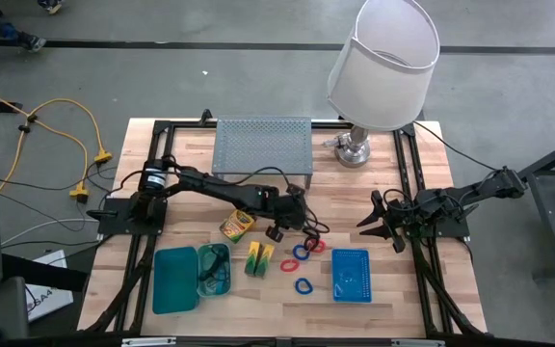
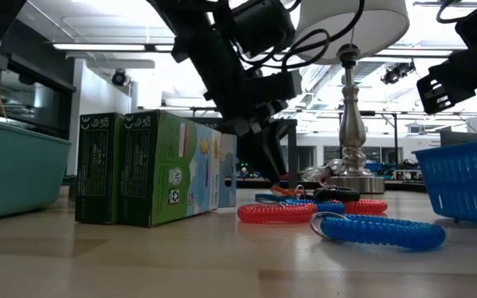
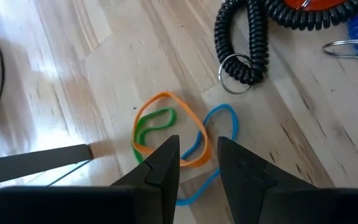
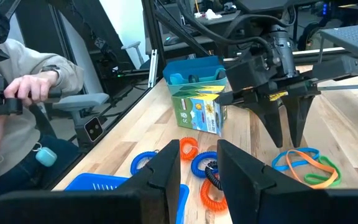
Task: Pick & Place Office Desk Supplies
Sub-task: Put the orange rubber band into the green bin
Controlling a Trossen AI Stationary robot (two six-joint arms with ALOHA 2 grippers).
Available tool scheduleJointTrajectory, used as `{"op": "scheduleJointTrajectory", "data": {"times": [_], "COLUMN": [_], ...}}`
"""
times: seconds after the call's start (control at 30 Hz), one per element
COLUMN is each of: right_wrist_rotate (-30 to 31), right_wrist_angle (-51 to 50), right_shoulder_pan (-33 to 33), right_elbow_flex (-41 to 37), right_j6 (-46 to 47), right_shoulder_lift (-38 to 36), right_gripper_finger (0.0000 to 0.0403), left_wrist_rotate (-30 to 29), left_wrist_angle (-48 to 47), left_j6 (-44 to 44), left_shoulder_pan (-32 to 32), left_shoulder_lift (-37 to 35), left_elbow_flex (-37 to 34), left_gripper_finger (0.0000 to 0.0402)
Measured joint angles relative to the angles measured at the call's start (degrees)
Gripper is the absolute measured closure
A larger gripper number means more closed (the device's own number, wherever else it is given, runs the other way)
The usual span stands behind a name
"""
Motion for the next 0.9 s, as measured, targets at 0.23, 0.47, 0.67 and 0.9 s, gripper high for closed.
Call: {"op": "scheduleJointTrajectory", "data": {"times": [0.23, 0.47, 0.67, 0.9], "right_wrist_rotate": [-0.01, 0.00, 0.00, 0.00], "right_wrist_angle": [0.00, 0.00, 0.00, 0.01], "right_shoulder_pan": [0.00, 0.00, 0.00, 0.00], "right_elbow_flex": [-0.01, -0.01, 0.00, -0.01], "right_j6": [0.00, 0.00, 0.00, 0.00], "right_shoulder_lift": [-0.02, -0.02, -0.02, -0.01], "right_gripper_finger": [0.0309, 0.0309, 0.0309, 0.0309], "left_wrist_rotate": [2.02, 7.33, 7.99, 8.08], "left_wrist_angle": [-0.09, -0.19, -0.21, -0.66], "left_j6": [1.43, 1.86, 2.89, 3.34], "left_shoulder_pan": [0.37, 2.32, 3.08, 3.03], "left_shoulder_lift": [0.00, 0.00, 0.00, 0.86], "left_elbow_flex": [0.00, 0.00, 0.00, -0.05], "left_gripper_finger": [0.0299, 0.0299, 0.0299, 0.0299]}}
